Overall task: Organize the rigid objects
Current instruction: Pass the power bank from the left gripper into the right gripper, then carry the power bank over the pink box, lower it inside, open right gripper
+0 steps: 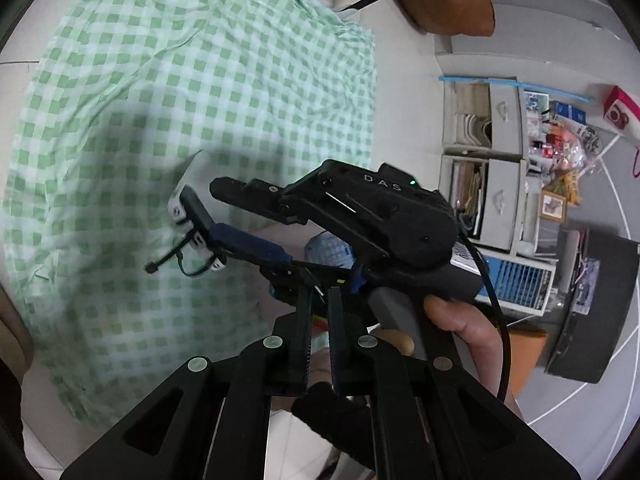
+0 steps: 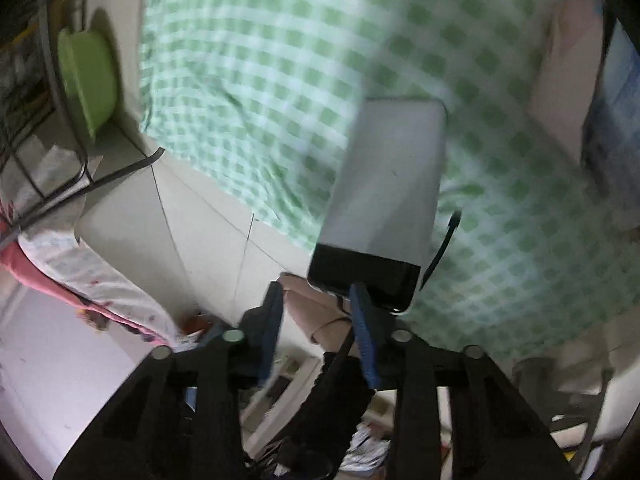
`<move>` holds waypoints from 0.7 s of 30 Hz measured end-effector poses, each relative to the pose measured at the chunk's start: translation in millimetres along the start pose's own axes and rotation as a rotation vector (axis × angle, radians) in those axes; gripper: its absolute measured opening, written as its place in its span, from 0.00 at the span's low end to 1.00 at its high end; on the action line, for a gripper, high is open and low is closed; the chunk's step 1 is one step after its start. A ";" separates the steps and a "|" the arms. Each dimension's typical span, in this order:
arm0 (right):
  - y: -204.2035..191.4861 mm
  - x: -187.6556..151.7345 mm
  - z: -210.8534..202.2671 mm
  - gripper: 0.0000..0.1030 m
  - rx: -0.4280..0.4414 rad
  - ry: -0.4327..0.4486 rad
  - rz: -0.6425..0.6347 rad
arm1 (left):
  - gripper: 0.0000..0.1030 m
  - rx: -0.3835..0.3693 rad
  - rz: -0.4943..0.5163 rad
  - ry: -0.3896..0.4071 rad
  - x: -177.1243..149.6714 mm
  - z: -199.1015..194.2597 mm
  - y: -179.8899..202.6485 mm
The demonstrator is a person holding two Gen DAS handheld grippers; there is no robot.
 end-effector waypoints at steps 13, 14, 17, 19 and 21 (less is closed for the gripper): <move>33.0 -0.8 -10.2 0.39 -0.217 -0.002 -0.050 | 0.03 0.015 -0.039 0.046 2.8 -22.2 2.7; 38.4 -1.1 -9.3 0.39 -0.242 -0.004 -0.058 | 0.03 0.048 -0.082 0.046 1.4 -27.8 -4.9; 58.1 -4.8 4.6 0.39 -0.297 -0.037 -0.061 | 0.03 0.098 -0.185 0.020 -4.4 -44.8 -12.9; 70.6 -7.7 23.1 0.39 -0.337 -0.073 -0.073 | 0.03 0.089 -0.220 -0.002 -7.4 -56.1 -5.5; 81.7 -7.8 38.1 0.39 -0.388 -0.090 -0.091 | 0.04 0.074 -0.233 -0.024 -9.1 -71.1 8.5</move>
Point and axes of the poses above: each gripper's, at about its wrist camera, not at the fingertips, and z roughly the way its jaws point, y to its right, x to its top, the point moved 9 cm from there along z, roughly the way its jaws point, and after that the axes turned 7 degrees about -y, right-handed, at the moved point
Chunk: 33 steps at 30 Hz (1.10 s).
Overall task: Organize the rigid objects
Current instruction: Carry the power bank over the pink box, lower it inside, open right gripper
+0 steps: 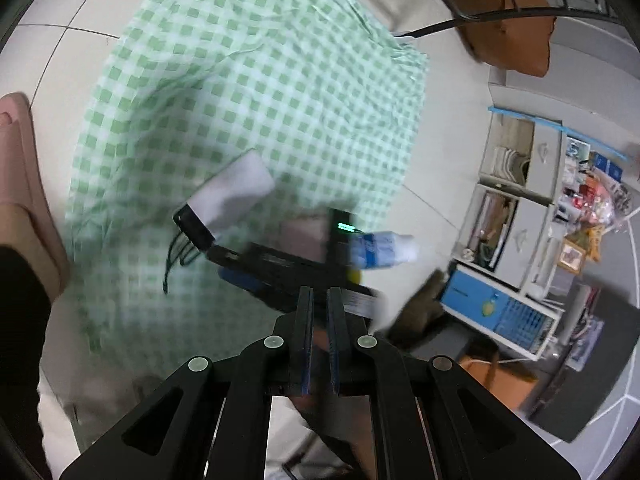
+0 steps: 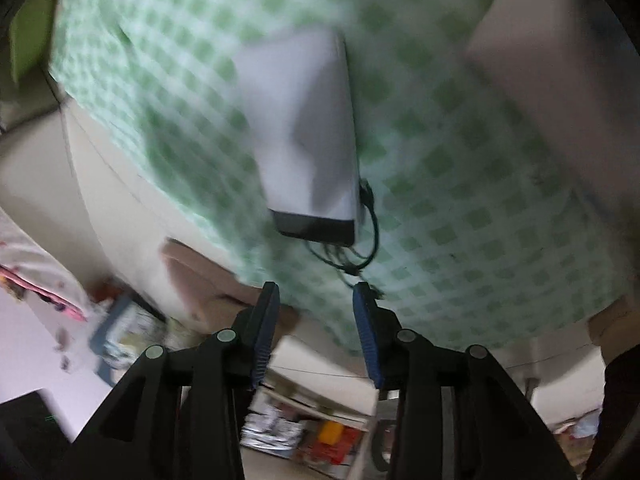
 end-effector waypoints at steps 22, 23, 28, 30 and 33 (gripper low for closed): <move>-4.8 -12.1 90.9 0.68 -0.448 0.280 -0.168 | 0.33 -0.488 -0.297 0.119 55.1 -131.9 3.5; -6.7 -10.2 97.1 0.82 -0.458 0.293 -0.175 | 0.33 -0.474 -0.287 0.116 55.0 -130.5 3.4; -23.1 -3.0 111.1 0.92 -0.595 0.265 -0.160 | 0.33 -0.484 -0.234 0.103 54.3 -135.7 17.7; -25.4 -1.2 110.1 0.90 -0.580 0.241 -0.126 | 0.33 -0.485 -0.214 0.098 56.3 -131.4 24.0; -30.6 0.7 102.6 0.73 -0.574 0.210 -0.109 | 0.33 -0.495 -0.219 0.101 66.7 -123.5 25.6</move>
Point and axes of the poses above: each gripper's, at about its wrist camera, not at the fingertips, and z roughly the way its jaws point, y to its right, x to its top, the point moved 9 cm from there along z, roughly the way its jaws point, and after that the axes turned 7 degrees about -y, right-handed, at the moved point
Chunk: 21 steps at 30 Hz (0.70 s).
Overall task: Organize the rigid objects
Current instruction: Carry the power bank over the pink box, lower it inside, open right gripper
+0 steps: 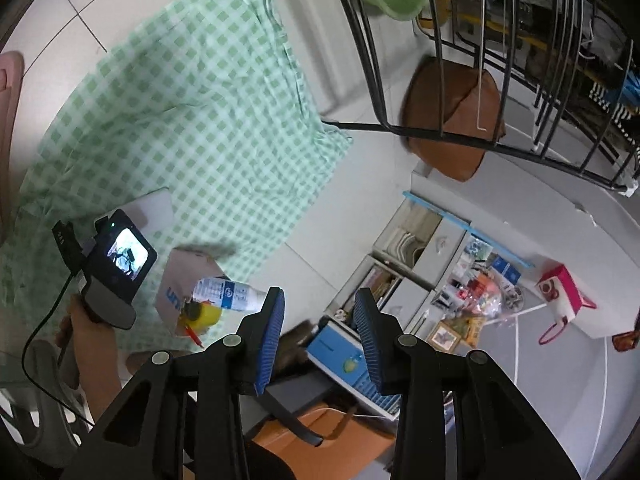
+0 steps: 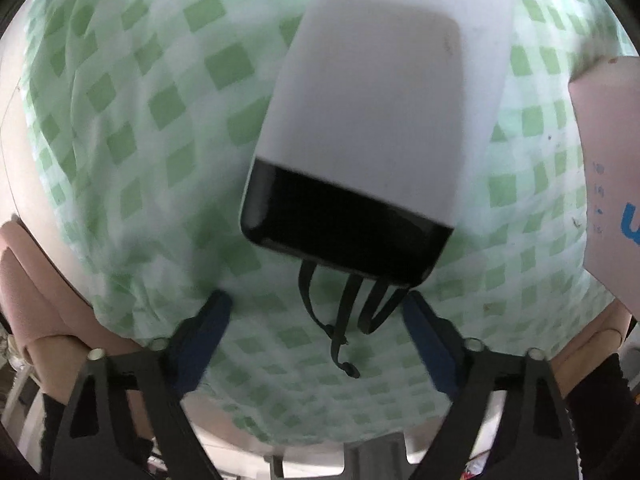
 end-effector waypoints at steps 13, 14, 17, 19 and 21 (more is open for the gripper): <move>26.6 -9.5 -72.6 0.08 0.266 -0.004 -0.044 | 0.33 -0.016 -0.049 0.081 16.2 -30.5 -13.4; 27.7 -15.8 -80.9 0.08 0.316 0.000 -0.048 | 0.33 -0.019 -0.061 0.097 18.6 -34.8 -15.8; 27.1 -30.8 -119.8 0.07 0.475 0.029 -0.071 | 0.33 -0.034 -0.078 0.113 18.4 -39.7 -16.8; 30.7 -36.7 -151.3 0.06 0.575 0.049 -0.080 | 0.33 -0.041 -0.072 0.111 15.5 -38.1 -13.7; 55.1 -48.7 -174.3 0.05 0.652 0.058 -0.059 | 0.33 -0.043 -0.062 0.111 12.3 -33.4 -9.7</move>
Point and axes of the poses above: each gripper's, at about its wrist camera, not at the fingertips, and z roughly the way its jaws point, y to its right, x to its top, the point moved 9 cm from there along z, roughly the way its jaws point, and after that the axes turned 7 degrees about -y, right-handed, at the moved point
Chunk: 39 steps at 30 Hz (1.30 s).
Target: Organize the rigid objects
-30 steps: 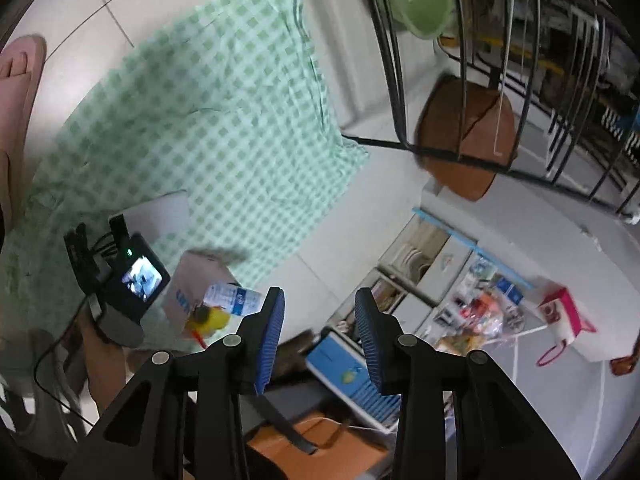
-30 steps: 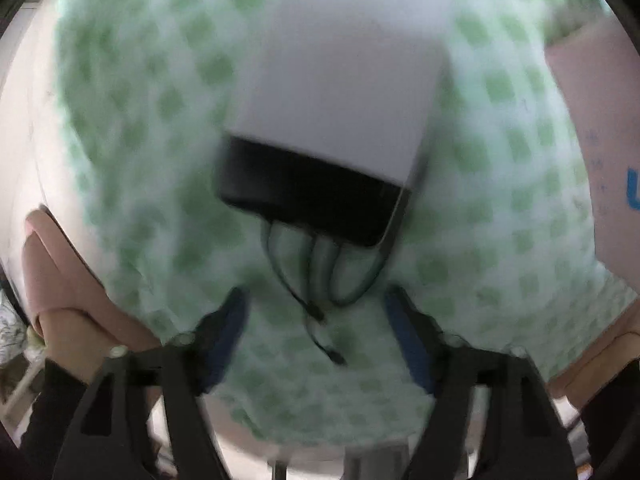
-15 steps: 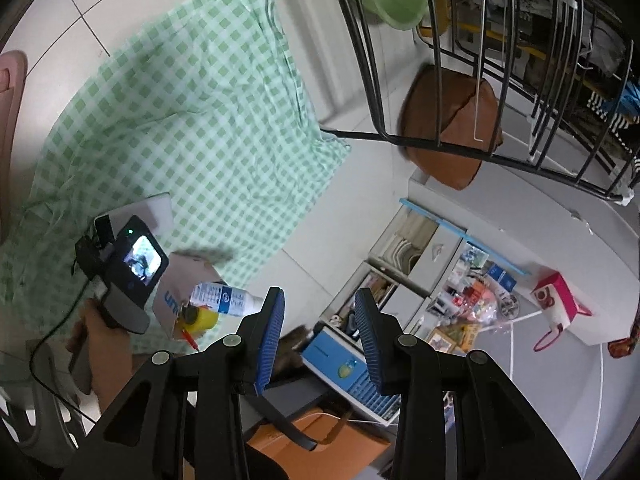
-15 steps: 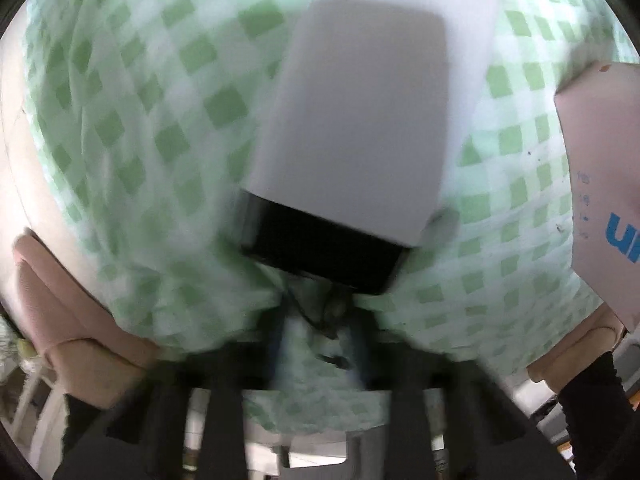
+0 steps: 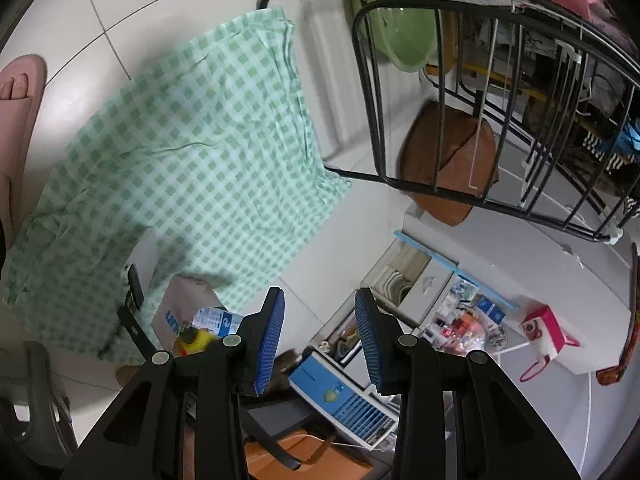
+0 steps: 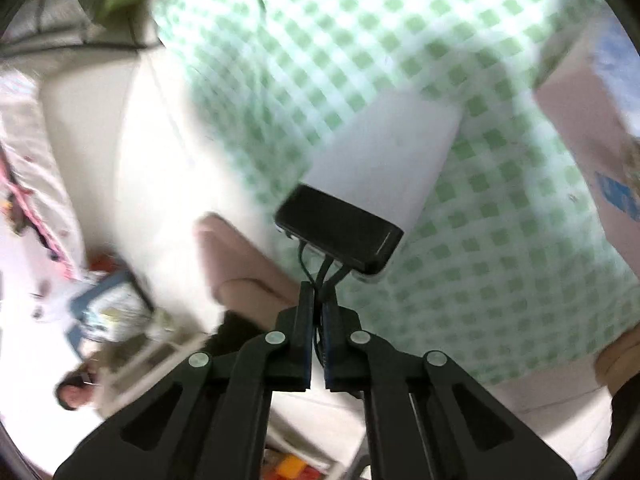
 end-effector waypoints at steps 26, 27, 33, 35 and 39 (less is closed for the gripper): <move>39.1 -93.0 -211.5 0.05 0.742 0.257 0.300 | 0.33 0.146 0.074 -0.132 -30.2 121.1 19.3; 38.8 -94.7 -214.1 0.05 0.765 0.262 0.309 | 0.33 0.149 0.072 -0.131 -30.5 121.4 19.0; 70.8 -82.7 -196.2 0.05 0.820 0.338 0.448 | 0.33 0.144 0.079 -0.126 -31.2 119.8 24.4; 86.0 -73.2 -182.8 0.04 0.848 0.348 0.507 | 0.33 0.141 0.084 -0.126 -32.3 118.9 24.6; 99.3 -51.8 -184.3 0.04 0.860 0.439 0.527 | 0.33 0.147 0.074 -0.130 -32.1 117.3 18.0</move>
Point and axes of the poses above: each gripper's, at about its wrist camera, not at the fingertips, and z roughly the way its jaws point, y to its right, x to its top, the point moved 9 cm from there along z, roughly the way its jaws point, and after that the axes turned 7 degrees about -y, right-handed, at the moved point
